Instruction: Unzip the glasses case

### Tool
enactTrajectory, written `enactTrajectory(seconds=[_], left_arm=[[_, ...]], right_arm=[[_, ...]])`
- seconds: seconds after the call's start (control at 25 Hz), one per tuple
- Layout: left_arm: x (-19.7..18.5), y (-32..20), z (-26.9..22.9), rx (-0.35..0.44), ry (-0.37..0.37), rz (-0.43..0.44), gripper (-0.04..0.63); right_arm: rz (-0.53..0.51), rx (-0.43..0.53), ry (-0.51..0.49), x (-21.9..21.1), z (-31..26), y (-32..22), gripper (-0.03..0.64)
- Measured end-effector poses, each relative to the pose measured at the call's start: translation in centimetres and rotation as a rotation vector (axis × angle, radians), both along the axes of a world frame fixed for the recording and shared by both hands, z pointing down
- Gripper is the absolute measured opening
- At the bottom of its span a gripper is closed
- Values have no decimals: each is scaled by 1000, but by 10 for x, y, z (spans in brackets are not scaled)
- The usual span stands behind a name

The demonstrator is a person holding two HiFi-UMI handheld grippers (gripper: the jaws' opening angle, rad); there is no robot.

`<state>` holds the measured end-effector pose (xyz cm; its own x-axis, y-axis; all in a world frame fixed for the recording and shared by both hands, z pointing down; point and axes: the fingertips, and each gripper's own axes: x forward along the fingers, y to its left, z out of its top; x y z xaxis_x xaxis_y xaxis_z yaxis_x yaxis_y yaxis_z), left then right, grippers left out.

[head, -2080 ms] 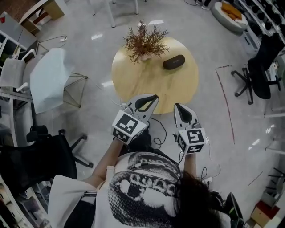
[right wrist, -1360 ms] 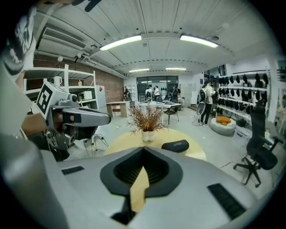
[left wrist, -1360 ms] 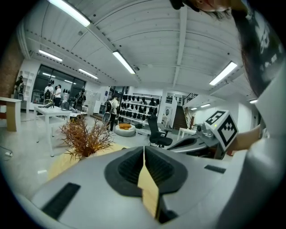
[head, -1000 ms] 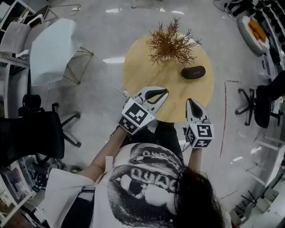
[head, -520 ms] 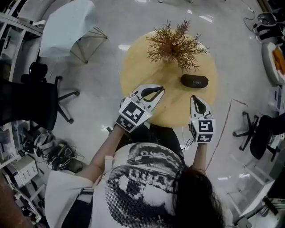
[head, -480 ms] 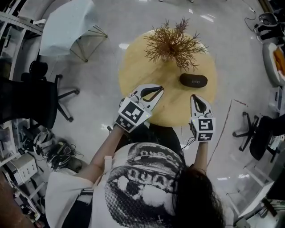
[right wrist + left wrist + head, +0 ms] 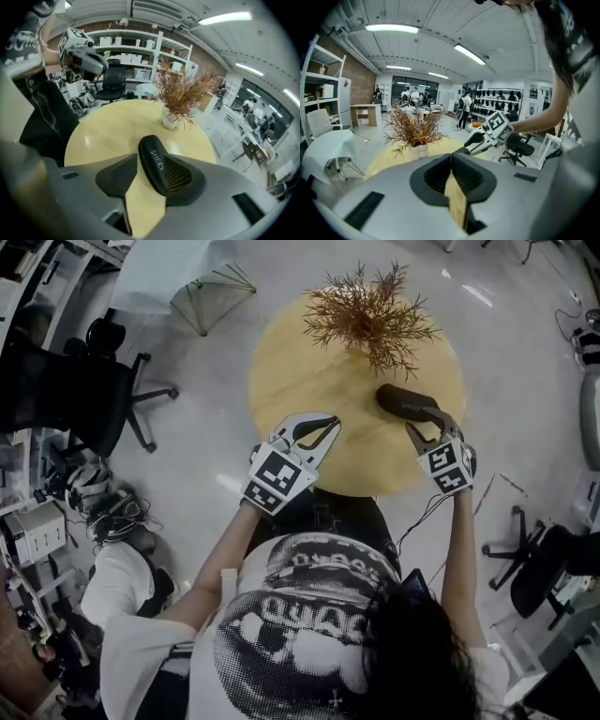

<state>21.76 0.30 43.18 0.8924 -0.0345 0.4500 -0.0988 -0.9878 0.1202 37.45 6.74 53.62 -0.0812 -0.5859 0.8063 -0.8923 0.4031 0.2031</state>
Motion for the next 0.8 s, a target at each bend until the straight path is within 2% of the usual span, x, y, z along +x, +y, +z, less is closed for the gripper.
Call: enactTrajectory(seconds=[0.16, 0.32, 0.48, 0.64, 0.8], left_arm=[[-8, 2, 7, 9, -29, -50, 17], [-17, 6, 10, 18, -47, -95, 18], [-29, 8, 14, 24, -70, -132, 17], [-45, 7, 23, 14, -95, -165, 17], [-57, 7, 43, -4, -141, -172, 18]], right_arm=[[-181, -112, 38, 12, 25, -13, 217], [-296, -246, -19, 14, 45, -22, 318], [-320, -325, -55, 15, 66, -28, 314], [-346, -319, -63, 11, 65, -28, 291], [-419, -319, -69, -15, 63, -15, 285]])
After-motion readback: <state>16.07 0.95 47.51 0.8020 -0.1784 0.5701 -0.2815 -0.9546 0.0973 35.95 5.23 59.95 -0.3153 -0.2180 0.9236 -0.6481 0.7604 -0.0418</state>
